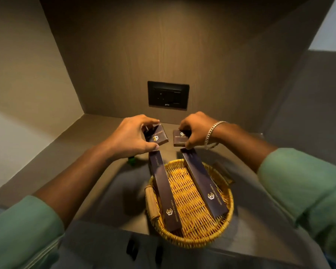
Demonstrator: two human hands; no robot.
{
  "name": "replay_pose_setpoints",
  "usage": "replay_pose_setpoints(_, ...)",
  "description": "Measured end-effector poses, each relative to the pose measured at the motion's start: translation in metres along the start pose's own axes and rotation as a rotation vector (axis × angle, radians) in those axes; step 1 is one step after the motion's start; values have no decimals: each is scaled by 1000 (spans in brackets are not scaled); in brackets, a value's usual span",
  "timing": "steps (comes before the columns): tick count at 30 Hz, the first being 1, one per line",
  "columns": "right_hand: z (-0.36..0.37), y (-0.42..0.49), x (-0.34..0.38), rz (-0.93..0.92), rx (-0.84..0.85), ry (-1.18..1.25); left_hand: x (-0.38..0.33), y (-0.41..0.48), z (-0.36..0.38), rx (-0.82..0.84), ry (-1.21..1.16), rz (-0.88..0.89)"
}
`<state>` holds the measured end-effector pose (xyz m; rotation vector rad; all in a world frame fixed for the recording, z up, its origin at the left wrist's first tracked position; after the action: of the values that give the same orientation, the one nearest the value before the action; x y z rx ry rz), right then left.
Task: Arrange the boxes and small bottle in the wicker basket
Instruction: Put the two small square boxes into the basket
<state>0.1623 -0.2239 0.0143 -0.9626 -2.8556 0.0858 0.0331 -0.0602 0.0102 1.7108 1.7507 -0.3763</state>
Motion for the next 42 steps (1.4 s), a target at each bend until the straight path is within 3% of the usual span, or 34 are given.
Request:
replay_pose_setpoints(4,-7,-62,1,-49,63,60,-16,0,22,54,26,69)
replay_pose_setpoints(12,39,-157,26,-192,121,29,-51,-6,77,357,218,135)
replay_pose_setpoints(19,57,-162,37,-220,54,-41,-59,-24,100,502,338,132)
replay_pose_setpoints(26,65,-153,38,-230,151,-174,-57,-28,109,597,371,44)
replay_pose_setpoints(38,60,-152,30,-230,242,-50,-58,-29,102,576,341,61)
replay_pose_setpoints(42,40,-148,23,-196,121,41,-66,-35,78,389,168,105)
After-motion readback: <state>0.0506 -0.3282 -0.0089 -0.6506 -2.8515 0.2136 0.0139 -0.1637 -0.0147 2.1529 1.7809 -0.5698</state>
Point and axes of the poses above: each hand's wrist, its own y-axis towards the middle knuckle, its own z-axis out of the palm, x = y × z, the point moved 2 cm from there along y, towards the middle knuckle, and after that the axes turned 6 degrees about -y, right-handed, at the moved point
